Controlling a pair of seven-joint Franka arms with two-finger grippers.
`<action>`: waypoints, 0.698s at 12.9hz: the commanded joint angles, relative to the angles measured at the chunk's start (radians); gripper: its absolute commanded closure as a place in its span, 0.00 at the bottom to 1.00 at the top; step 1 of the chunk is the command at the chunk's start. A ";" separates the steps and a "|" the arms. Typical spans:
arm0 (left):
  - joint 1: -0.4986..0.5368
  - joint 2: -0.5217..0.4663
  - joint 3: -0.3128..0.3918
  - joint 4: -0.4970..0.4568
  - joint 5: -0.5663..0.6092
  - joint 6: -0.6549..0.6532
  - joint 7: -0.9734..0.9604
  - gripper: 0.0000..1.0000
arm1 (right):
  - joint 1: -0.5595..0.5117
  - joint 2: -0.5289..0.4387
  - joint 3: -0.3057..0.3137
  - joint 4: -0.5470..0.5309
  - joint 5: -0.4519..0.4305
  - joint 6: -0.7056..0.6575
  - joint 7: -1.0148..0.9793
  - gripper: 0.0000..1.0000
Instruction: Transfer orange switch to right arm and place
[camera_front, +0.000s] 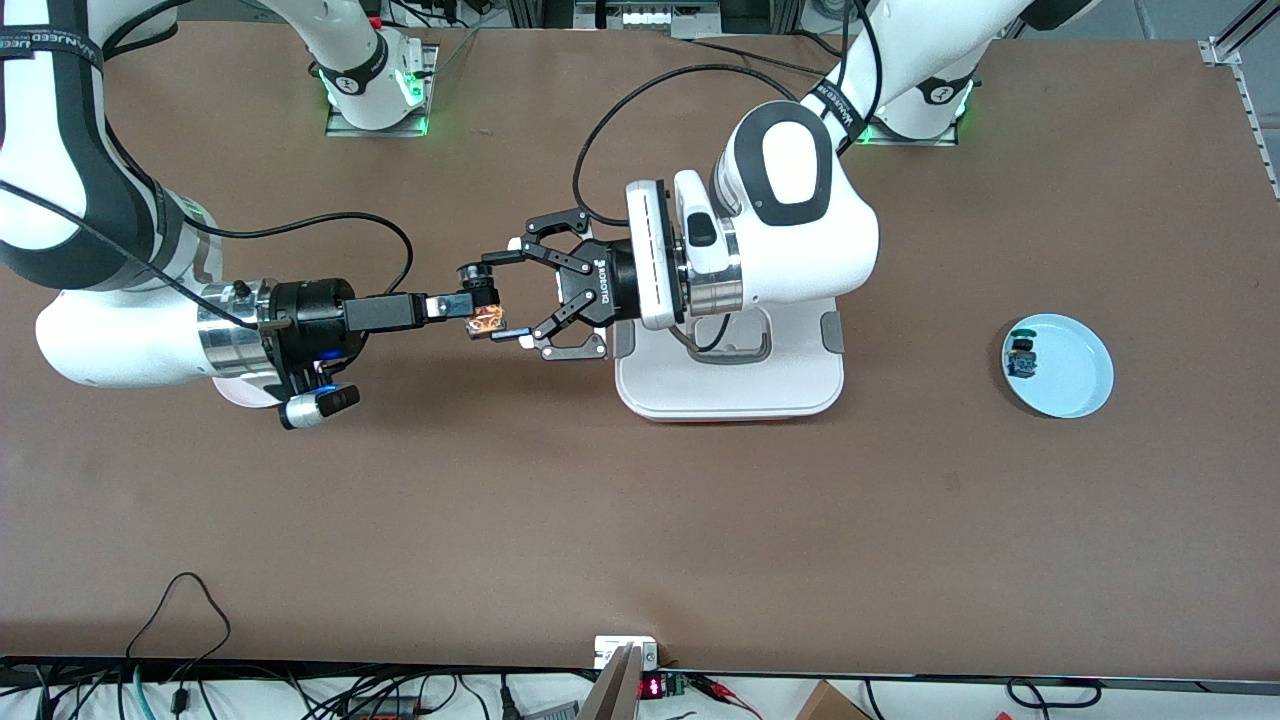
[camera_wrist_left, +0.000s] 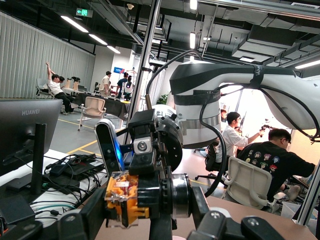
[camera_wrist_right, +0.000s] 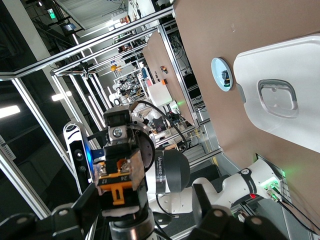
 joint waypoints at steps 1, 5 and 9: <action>-0.018 0.015 0.010 0.039 -0.014 0.011 0.022 0.98 | 0.002 0.013 0.004 0.020 0.003 -0.007 0.001 0.20; -0.018 0.015 0.010 0.039 -0.014 0.011 0.022 0.98 | 0.004 0.011 0.006 0.020 0.005 -0.007 -0.005 0.23; -0.018 0.015 0.010 0.041 -0.014 0.011 0.022 0.98 | 0.004 0.011 0.006 0.020 0.020 -0.012 -0.002 0.64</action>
